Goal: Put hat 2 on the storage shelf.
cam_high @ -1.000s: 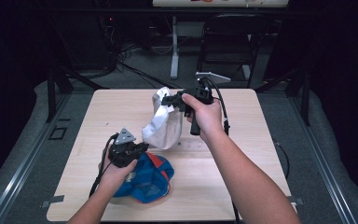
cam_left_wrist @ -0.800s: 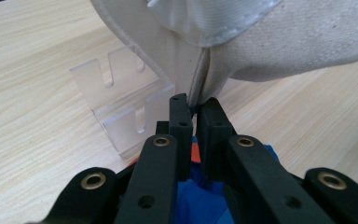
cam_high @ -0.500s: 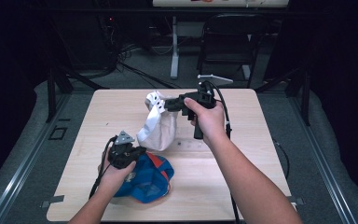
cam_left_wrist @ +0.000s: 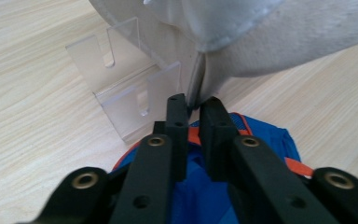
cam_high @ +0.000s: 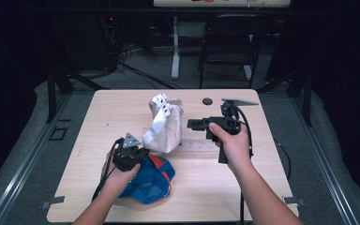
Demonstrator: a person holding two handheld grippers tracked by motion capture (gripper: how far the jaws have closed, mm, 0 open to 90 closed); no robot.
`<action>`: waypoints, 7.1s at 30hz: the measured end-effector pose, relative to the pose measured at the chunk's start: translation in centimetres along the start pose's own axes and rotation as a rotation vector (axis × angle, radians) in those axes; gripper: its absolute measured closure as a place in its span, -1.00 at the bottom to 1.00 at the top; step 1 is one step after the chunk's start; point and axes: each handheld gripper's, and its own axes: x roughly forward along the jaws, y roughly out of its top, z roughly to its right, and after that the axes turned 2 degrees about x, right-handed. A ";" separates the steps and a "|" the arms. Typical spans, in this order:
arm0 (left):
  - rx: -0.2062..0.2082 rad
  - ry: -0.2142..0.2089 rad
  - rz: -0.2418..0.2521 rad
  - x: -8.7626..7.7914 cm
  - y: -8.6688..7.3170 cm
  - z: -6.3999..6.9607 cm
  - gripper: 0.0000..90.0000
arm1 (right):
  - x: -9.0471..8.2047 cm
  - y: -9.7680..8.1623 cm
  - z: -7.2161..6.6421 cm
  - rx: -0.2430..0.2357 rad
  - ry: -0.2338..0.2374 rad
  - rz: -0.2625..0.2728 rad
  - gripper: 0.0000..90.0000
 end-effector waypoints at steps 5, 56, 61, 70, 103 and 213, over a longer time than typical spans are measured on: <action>-0.022 -0.007 0.044 -1.4 -0.6 -0.1 0.51 | -0.9 -2.1 1.6 -0.027 -0.007 0.014 0.41; -0.131 0.121 0.052 -7.1 -10.0 -4.9 0.10 | 6.6 -12.3 6.1 -0.182 -0.204 -0.090 0.27; -0.109 0.116 0.039 -6.9 -9.9 -4.6 0.10 | 7.5 -12.6 6.3 -0.185 -0.205 -0.112 0.27; -0.108 0.111 0.033 -6.9 -9.8 -4.6 0.11 | 8.9 -12.9 6.2 -0.190 -0.207 -0.134 0.27; -0.099 0.102 0.028 -6.8 -9.9 -4.6 0.12 | 12.2 -13.9 7.3 -0.153 -0.153 -0.270 0.52; 0.035 -0.042 0.122 -6.2 -4.7 1.0 0.16 | -6.0 0.5 -2.8 0.145 0.220 -0.031 0.74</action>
